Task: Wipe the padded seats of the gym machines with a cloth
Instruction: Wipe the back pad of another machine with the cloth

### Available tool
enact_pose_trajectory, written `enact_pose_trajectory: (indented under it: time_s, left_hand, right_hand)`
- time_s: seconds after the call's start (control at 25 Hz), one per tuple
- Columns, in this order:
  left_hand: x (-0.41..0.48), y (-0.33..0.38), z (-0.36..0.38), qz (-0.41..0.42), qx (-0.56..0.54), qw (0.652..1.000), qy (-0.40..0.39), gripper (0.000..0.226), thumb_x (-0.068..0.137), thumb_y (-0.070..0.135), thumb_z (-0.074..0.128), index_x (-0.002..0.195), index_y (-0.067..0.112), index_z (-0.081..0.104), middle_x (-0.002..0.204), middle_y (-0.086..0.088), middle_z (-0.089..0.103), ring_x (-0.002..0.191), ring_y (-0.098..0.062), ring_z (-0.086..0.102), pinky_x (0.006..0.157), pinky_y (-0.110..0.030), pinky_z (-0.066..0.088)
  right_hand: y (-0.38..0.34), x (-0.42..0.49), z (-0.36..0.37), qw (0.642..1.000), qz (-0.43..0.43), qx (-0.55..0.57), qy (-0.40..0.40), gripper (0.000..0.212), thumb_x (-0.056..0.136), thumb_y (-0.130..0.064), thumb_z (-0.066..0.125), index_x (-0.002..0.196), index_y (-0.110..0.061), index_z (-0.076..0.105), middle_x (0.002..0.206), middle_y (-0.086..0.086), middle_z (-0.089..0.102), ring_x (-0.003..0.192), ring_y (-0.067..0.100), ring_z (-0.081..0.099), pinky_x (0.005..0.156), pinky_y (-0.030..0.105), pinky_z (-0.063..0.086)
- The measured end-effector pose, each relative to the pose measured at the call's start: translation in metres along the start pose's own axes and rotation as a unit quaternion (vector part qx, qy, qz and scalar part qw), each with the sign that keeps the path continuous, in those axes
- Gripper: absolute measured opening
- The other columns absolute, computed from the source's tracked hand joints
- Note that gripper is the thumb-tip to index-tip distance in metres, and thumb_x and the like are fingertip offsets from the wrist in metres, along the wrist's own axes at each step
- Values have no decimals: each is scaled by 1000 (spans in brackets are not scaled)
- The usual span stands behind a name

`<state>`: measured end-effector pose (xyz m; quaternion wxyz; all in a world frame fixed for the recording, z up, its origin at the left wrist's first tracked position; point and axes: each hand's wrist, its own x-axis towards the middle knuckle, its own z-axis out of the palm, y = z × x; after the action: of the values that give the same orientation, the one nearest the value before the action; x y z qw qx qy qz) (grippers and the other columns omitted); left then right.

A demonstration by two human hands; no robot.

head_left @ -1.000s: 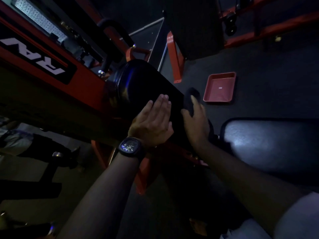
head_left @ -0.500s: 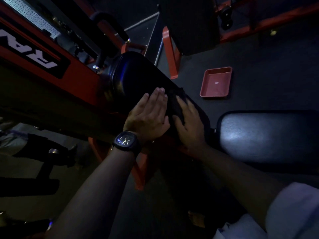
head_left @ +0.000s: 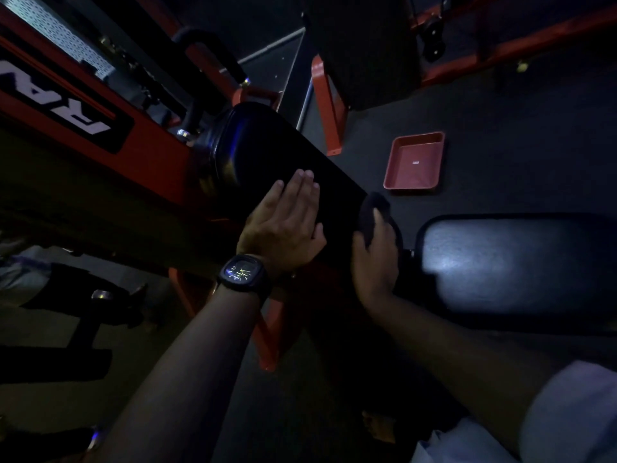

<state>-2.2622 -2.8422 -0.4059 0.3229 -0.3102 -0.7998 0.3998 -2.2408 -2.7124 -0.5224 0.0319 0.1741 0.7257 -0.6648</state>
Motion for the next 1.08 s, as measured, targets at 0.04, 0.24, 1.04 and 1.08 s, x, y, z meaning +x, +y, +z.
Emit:
enact_pose_trajectory:
  time_s: [0.04, 0.24, 1.04, 1.08]
  left_hand:
    - [0, 0, 1, 1, 6, 1000, 6, 62, 90, 41, 45, 135, 2, 63, 143, -16, 59, 137, -26, 53, 117, -41, 28]
    - [1, -1, -1, 3, 4, 1000, 7, 63, 89, 42, 46, 135, 2, 63, 142, -16, 59, 136, -27, 53, 116, -41, 29]
    - [-1, 0, 4, 0, -2, 999, 41, 60, 91, 39, 44, 133, 2, 64, 141, -16, 60, 135, -27, 54, 116, -41, 30]
    - [-1, 0, 3, -2, -4, 999, 38, 61, 91, 40, 44, 134, 2, 63, 142, -16, 59, 136, -26, 53, 116, -41, 30]
  right_hand:
    - [-5, -12, 5, 998, -61, -4, -4, 61, 98, -30, 51, 156, -30, 32, 162, 3, 30, 148, 19, 28, 111, 29, 24]
    - [12, 26, 1, 998, 49, 36, 15, 65, 90, -43, 44, 153, -33, 36, 157, 3, 40, 142, 23, 39, 115, 37, 31]
    - [-34, 44, -6, 982, -170, 42, -73, 54, 95, -45, 52, 148, -41, 44, 152, -5, 44, 134, 11, 45, 105, 33, 39]
    - [-37, 52, -5, 977, -199, 40, -65, 52, 95, -46, 50, 147, -42, 44, 151, -5, 45, 134, 11, 47, 104, 33, 40]
